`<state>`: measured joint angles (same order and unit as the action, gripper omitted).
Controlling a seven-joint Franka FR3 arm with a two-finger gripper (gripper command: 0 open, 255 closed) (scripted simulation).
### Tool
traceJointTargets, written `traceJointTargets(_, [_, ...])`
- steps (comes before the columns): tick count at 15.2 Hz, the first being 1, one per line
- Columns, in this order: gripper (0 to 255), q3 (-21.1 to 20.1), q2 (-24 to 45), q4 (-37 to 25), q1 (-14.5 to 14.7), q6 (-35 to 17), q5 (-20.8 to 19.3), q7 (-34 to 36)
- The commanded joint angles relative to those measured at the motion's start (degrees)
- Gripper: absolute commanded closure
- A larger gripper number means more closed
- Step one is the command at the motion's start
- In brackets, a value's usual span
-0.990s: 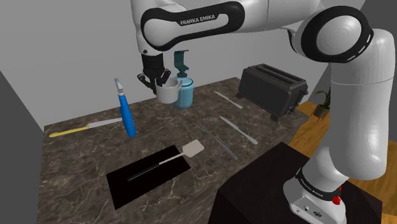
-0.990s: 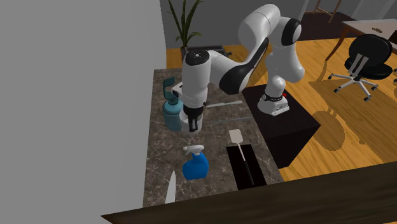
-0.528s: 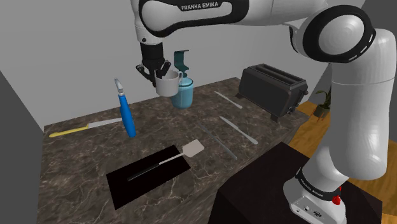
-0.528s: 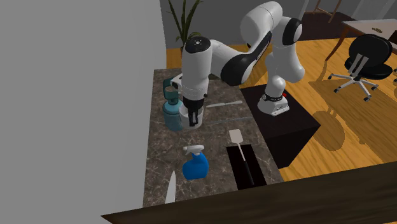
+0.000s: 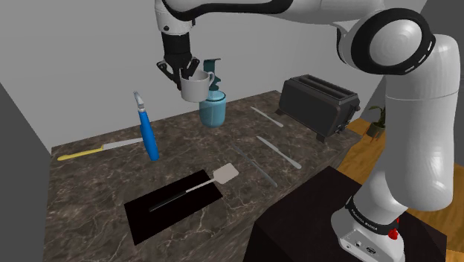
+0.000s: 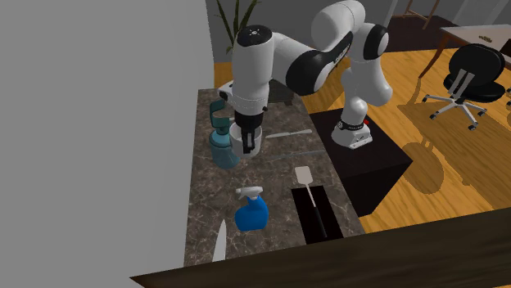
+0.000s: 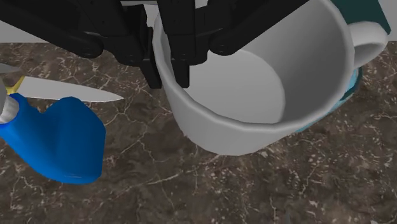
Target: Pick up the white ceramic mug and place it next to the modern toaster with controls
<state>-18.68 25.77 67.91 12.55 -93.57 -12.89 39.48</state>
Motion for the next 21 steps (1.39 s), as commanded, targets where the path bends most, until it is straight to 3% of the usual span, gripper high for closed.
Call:
traceJointTargets(1, [255,0.0,0.8,-2.9,0.4,2.1,-0.2,-0.1])
traceJointTargets(13, [255,0.6,7.2,-22.3,3.9,15.0,-2.1,-1.5])
traceJointTargets(16, [255,0.0,-2.8,-6.4,-2.0,8.7,0.8,-3.6])
traceJointTargets(21, [255,1.3,-13.9,9.4,-8.4,3.1,4.7,-9.1])
